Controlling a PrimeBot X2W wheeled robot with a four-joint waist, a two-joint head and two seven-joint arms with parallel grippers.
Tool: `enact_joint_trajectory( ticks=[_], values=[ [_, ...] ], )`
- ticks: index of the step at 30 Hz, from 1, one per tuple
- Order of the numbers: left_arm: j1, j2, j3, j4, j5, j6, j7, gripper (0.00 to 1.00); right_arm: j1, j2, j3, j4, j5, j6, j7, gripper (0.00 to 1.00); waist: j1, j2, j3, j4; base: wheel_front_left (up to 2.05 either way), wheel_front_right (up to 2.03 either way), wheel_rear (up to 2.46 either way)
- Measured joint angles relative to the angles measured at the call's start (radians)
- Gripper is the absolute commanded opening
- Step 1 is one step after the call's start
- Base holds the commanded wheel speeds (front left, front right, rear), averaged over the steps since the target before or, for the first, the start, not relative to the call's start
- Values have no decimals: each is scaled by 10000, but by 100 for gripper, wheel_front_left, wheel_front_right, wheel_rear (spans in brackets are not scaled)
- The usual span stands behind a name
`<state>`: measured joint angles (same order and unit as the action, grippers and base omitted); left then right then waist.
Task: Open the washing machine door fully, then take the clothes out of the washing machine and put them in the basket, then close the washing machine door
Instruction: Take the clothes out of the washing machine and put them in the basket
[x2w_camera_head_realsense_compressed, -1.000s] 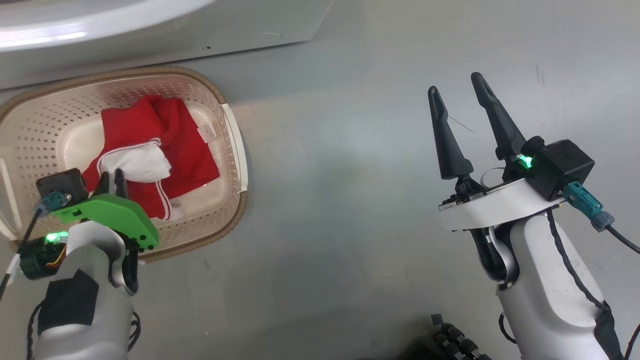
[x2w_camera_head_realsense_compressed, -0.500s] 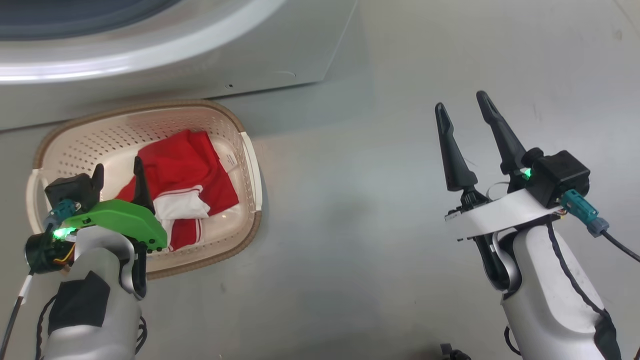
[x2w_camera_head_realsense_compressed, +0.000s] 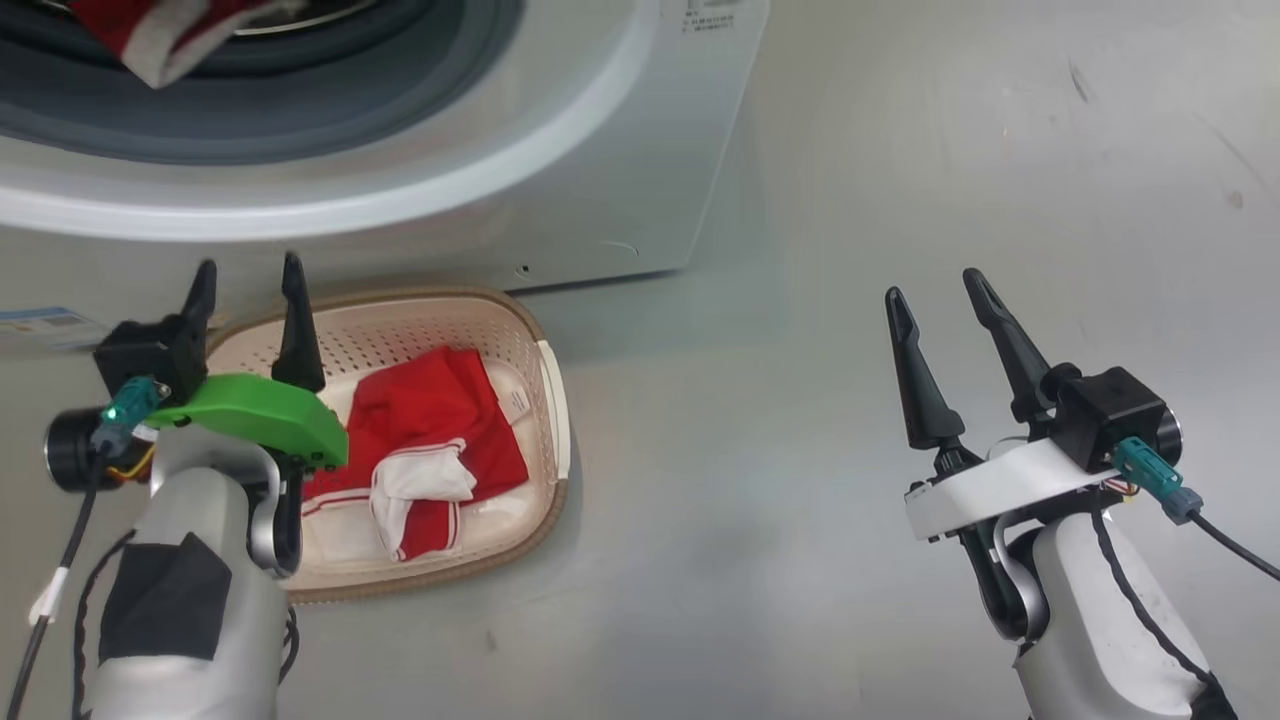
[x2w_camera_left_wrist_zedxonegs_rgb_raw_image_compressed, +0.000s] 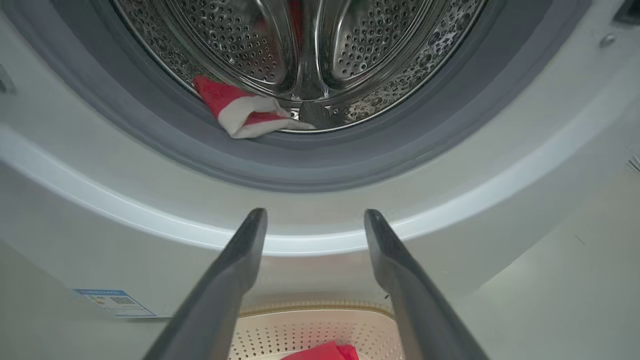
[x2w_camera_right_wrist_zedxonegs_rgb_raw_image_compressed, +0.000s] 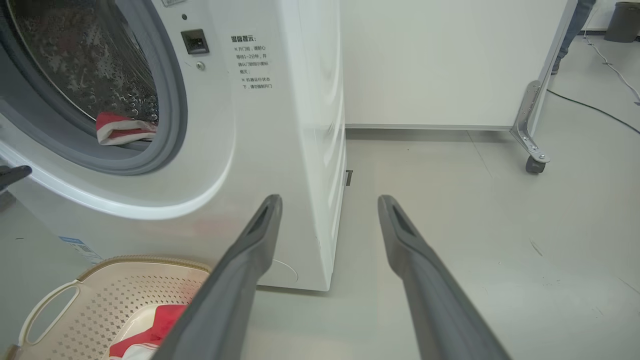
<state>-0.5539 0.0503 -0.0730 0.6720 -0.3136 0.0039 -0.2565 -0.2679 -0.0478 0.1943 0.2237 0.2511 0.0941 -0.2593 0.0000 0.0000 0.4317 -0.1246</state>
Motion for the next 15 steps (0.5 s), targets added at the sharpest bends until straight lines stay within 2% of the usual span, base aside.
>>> enact_joint_trajectory(
  ticks=[5, 15],
  values=[
    [208, -2, 82, -1346, 257, 12, 0, 100, 234, 0, -117, 33, -2, -12, 0, 100, 0, 0, -582, 205, 0, 0, 0],
    [1294, -29, 52, -3068, 535, 13, -2, 100, 744, 4, -211, 35, -31, -90, 0, 100, 0, 0, -1551, 600, 0, 0, 0]
  ],
)
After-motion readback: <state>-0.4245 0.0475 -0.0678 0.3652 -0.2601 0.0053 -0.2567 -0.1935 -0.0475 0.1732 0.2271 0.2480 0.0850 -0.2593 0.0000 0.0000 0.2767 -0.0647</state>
